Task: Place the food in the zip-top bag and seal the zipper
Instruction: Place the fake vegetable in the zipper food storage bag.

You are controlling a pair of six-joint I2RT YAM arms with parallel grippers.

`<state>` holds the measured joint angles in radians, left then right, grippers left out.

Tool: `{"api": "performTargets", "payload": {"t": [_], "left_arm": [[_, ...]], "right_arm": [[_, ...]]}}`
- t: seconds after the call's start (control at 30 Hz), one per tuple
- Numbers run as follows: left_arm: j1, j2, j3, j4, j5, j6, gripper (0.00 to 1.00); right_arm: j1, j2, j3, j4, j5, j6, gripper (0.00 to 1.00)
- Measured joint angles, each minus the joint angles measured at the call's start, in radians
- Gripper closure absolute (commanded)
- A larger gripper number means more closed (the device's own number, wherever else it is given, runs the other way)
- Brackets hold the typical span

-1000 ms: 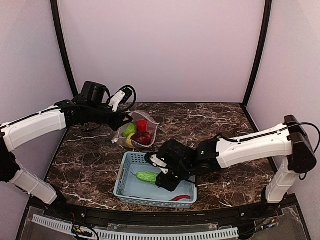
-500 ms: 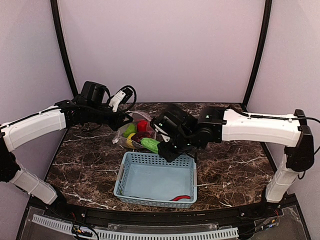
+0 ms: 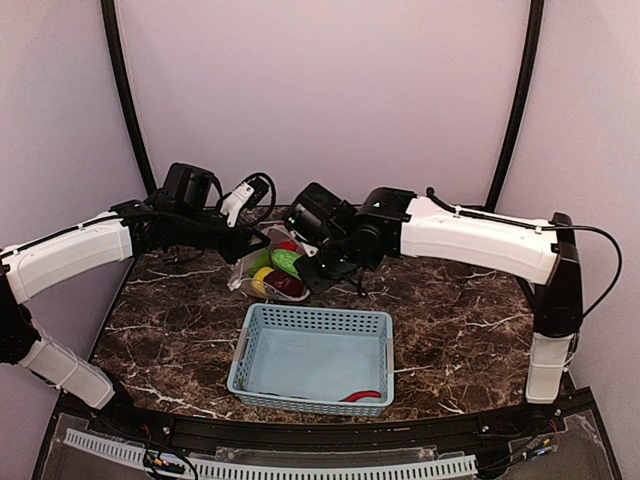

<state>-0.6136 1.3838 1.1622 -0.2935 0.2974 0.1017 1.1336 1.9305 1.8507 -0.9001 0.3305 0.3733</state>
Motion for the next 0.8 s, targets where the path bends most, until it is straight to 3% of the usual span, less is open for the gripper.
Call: {"api": "performTargets", "payload": {"t": [0.5,0.8], "left_arm": [[-0.016,0.005,0.0,0.0,0.002,-0.001,0.99],[-0.018,0.006,0.0,0.0,-0.024,-0.005,0.99]], "right_arm": [[-0.01,0.203,0.259,-0.034,0.051,-0.062,0.62],[-0.018,0.237,0.27,-0.018,0.092,-0.063,0.41]]}}
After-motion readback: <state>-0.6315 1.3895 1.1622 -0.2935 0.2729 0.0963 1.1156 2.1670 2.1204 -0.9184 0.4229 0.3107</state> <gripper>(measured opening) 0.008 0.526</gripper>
